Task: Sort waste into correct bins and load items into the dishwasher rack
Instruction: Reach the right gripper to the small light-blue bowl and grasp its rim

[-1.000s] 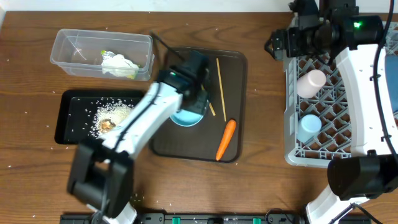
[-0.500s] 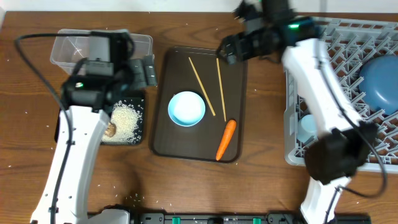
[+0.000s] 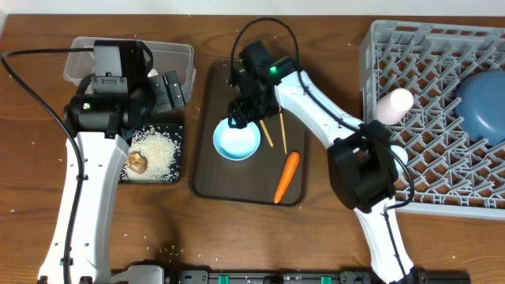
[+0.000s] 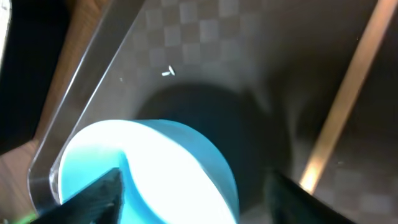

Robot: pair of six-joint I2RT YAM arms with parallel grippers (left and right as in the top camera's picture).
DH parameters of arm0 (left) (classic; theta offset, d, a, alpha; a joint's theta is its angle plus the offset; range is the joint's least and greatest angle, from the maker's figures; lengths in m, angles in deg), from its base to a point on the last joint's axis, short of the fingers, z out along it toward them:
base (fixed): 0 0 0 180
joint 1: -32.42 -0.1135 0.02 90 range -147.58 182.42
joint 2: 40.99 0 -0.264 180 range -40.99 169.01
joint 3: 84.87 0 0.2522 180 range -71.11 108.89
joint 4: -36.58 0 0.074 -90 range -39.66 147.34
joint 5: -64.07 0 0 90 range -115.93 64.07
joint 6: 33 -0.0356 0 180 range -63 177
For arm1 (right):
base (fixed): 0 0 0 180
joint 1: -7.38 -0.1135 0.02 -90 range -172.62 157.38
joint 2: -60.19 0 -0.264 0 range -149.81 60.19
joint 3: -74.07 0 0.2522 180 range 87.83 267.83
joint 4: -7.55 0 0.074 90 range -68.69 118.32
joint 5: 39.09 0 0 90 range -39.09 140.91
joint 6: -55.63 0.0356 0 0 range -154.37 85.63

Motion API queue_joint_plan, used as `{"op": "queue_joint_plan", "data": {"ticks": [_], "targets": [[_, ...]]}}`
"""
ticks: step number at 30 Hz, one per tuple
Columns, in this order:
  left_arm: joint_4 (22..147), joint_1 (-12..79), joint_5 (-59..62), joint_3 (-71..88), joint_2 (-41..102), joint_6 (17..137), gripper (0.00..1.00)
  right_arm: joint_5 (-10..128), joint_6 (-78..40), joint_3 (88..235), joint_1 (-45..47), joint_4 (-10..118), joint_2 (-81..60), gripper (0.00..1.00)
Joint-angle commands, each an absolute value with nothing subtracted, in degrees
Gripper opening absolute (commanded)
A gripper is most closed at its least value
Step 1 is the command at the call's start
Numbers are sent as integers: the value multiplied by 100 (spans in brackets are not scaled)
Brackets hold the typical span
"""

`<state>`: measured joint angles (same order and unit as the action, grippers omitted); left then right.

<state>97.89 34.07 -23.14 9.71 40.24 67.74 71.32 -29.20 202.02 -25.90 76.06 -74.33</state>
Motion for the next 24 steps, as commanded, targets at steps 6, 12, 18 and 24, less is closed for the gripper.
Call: {"op": "queue_joint_plan", "data": {"ticks": [6,12,18,24], "targets": [[9800,3387,-2365,997,4068,6848,98,6970,-2763,20195,-2697,7702,-7496,30],[9800,3387,-2365,995,4068,6846,98,6681,-2619,20160,-2808,7743,-7776,29],[9800,3387,-2365,995,4068,6846,98,6681,-2590,20160,-2854,7767,-7899,1],[9800,3387,-2365,995,4068,6848,98,6745,-2496,20213,-2736,7774,-7868,1]]}}
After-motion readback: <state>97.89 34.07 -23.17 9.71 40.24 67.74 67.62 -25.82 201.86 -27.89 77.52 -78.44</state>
